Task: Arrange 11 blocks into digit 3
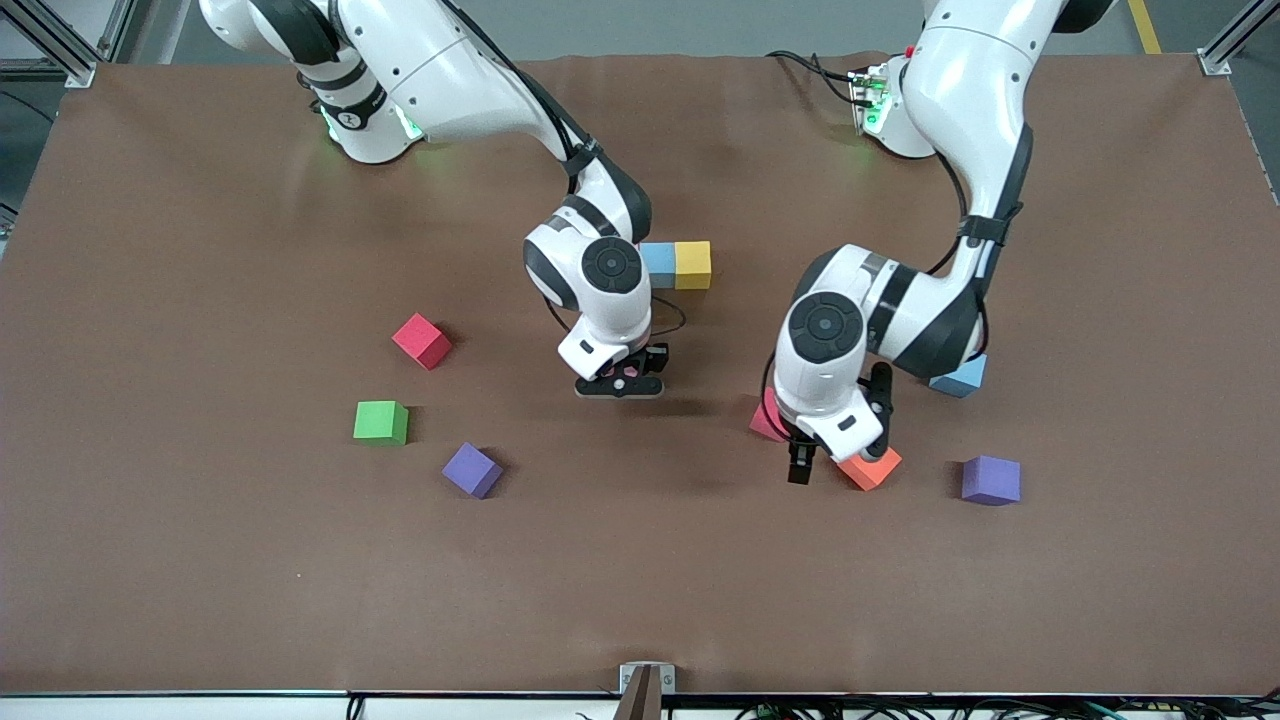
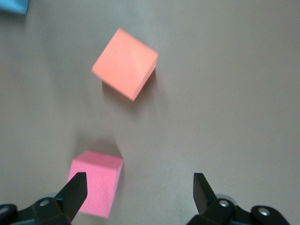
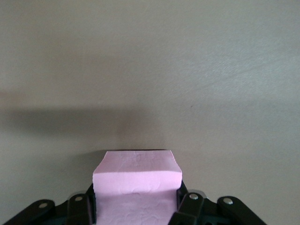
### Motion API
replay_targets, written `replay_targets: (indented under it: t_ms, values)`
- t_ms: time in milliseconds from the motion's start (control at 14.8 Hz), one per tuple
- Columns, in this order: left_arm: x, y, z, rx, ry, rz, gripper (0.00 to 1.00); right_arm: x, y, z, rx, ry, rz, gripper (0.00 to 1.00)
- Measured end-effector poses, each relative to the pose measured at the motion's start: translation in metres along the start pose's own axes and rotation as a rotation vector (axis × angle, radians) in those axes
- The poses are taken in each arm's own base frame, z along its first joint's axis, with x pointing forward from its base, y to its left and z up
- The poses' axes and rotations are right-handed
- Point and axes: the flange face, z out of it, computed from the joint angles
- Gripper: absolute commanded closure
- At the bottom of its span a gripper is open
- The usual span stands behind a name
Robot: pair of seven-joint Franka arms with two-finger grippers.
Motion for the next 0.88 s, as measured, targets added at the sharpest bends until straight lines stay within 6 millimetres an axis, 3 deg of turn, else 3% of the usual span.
replay_targets:
  t_ms: [338, 878]
  values:
    - [0.04, 0.007, -0.022, -0.019, 0.0, 0.135, 0.0, -0.004, -0.004, 0.0, -0.012, 0.012, -0.023, 1.0]
    - [0.05, 0.008, -0.037, -0.028, 0.003, 0.259, 0.0, -0.006, -0.001, 0.01, -0.032, 0.008, -0.032, 0.97]
